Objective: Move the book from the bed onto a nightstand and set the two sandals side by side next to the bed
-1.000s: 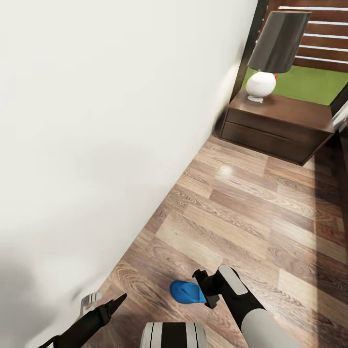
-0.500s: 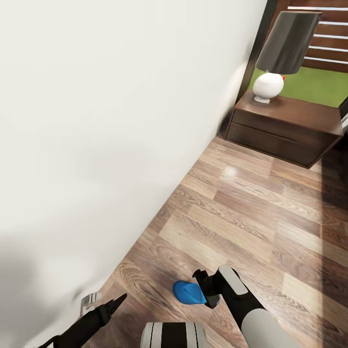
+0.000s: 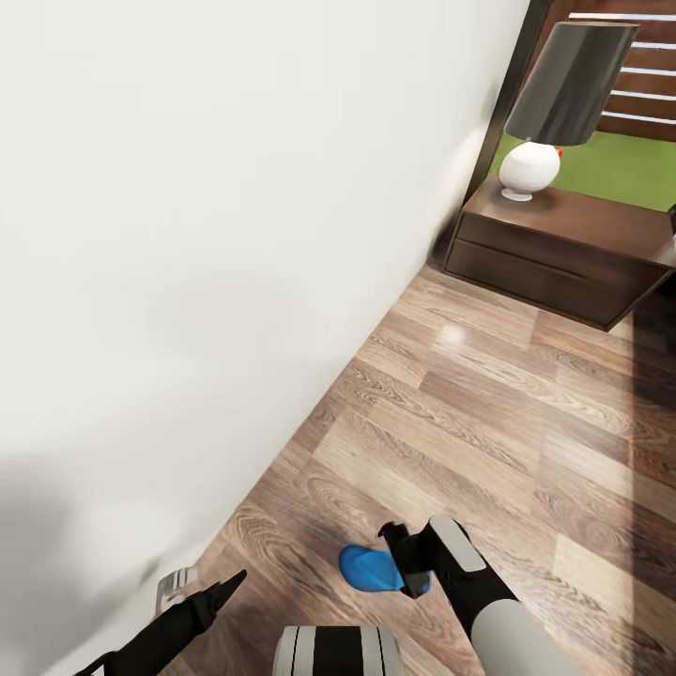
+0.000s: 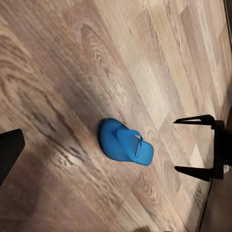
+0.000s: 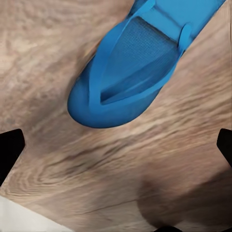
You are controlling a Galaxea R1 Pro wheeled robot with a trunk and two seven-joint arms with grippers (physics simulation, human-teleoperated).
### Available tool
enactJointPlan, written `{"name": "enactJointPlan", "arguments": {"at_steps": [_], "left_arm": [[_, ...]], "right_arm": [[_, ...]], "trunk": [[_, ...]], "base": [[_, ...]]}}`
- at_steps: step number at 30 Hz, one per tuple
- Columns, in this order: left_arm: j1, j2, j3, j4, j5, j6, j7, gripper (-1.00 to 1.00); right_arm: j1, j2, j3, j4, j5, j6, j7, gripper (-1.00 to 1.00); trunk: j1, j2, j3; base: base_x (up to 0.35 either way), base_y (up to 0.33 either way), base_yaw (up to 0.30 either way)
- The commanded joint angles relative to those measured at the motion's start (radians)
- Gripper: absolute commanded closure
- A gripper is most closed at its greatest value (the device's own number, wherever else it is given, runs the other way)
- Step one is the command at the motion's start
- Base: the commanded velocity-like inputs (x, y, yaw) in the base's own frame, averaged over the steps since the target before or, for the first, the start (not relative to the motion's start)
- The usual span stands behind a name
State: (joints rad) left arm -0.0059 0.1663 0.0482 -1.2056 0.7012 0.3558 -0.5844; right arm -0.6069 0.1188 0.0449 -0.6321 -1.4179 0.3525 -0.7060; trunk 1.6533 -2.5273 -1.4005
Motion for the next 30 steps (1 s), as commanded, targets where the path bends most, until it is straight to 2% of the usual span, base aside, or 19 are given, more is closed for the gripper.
{"name": "enactJointPlan", "arguments": {"at_steps": [1, 3, 5, 6, 11, 23, 30], "left_arm": [[0.0, 0.0, 0.001, 0.0, 0.009, 0.009, -0.002, -1.0], [0.0, 0.0, 0.001, 0.0, 0.009, 0.009, -0.002, -1.0], [0.0, -0.001, 0.001, 0.0, 0.009, 0.009, -0.002, -1.0], [0.0, -0.001, 0.001, 0.0, 0.009, 0.009, -0.002, -1.0], [0.0, -0.001, 0.001, 0.0, 0.009, 0.009, -0.002, -1.0], [0.0, -0.001, 0.0, 0.0, 0.009, 0.009, -0.001, -1.0], [0.0, -0.005, 0.001, 0.0, 0.009, 0.009, 0.0, -1.0]], "right_arm": [[0.0, 0.0, -0.028, -0.001, -0.003, 0.001, -0.006, -1.0], [0.0, 0.0, -0.097, 0.001, -0.003, -0.004, -0.006, -1.0], [0.0, 0.0, -0.193, 0.003, -0.003, -0.044, -0.007, -1.0], [0.0, 0.0, -0.206, 0.003, -0.003, -0.053, -0.007, -1.0], [0.0, 0.001, -0.223, 0.005, -0.003, -0.066, -0.009, -1.0], [0.0, 0.001, -0.223, 0.006, -0.003, -0.067, -0.008, -1.0], [0.0, 0.001, -0.224, 0.006, -0.003, -0.067, -0.009, -1.0]], "trunk": [[0.0, 0.0, -0.001], [0.0, 0.0, -0.001], [0.0, 0.0, -0.001], [0.0, 0.0, -0.001], [0.0, 0.0, -0.001], [0.0, 0.0, -0.001], [0.003, -0.002, -0.028]], "base": [[0.0, 0.0, 0.0], [0.0, 0.0, 0.0], [0.0, 0.0, 0.0], [0.0, 0.0, 0.0], [0.0, 0.0, 0.0], [0.0, 0.0, 0.0], [0.0, 0.0, 0.0]]}}
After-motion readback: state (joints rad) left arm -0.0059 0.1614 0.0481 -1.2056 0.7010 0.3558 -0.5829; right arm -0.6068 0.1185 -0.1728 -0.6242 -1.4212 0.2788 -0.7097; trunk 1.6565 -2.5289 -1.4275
